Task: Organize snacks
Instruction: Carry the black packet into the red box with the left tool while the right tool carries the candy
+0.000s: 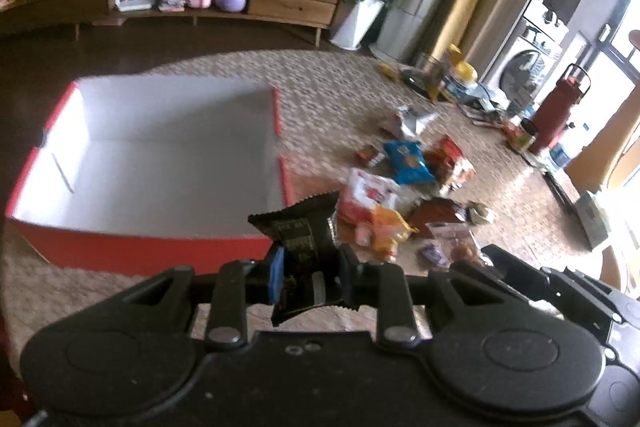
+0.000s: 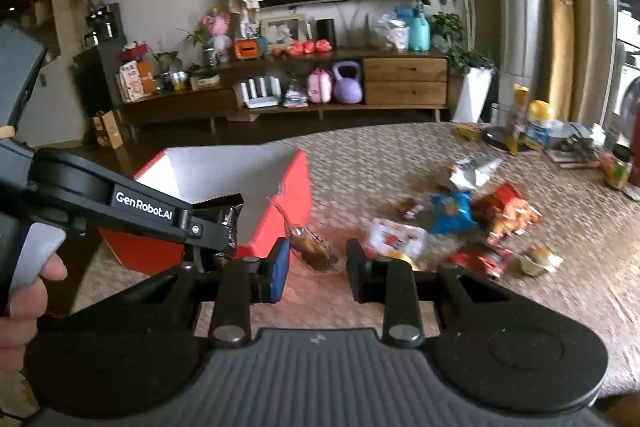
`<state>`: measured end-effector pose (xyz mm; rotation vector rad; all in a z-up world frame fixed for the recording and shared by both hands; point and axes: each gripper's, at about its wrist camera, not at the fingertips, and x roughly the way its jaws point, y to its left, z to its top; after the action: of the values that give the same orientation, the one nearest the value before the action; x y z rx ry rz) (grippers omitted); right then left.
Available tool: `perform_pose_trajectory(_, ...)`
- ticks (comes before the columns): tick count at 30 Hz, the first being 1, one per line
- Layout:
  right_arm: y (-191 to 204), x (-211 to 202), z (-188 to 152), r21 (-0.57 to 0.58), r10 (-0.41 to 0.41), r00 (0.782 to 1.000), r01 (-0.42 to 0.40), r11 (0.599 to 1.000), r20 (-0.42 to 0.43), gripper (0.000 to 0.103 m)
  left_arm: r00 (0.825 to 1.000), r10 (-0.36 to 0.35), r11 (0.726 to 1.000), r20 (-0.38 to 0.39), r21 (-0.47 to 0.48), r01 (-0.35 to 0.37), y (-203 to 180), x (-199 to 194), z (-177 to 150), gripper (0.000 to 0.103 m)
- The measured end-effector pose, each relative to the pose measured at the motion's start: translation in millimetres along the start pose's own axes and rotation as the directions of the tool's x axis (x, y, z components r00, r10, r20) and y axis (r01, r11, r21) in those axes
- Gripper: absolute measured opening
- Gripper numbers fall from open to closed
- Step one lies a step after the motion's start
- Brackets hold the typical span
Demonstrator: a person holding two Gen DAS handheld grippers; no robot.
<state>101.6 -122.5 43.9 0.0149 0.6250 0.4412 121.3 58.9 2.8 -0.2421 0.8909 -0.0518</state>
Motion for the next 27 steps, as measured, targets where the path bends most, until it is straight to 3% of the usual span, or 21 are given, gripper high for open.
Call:
perform_pose_trajectory(11,59.3,49.3,30.7,-0.041,0.053,0.999,-0.053,0.998,-0.01,0.03,0.995,0.096,0.995,0.022,-0.026,-0.095,65.5,-11.6,34.2,0.026)
perform_pose_trajectory(27,107.8,149.6,43.7,-0.071,0.028,0.99,-0.038,0.997,-0.139,0.03,0.975,0.219,0.973,-0.046,-0.059,-0.222,148.5,34.6,67.2,0.026)
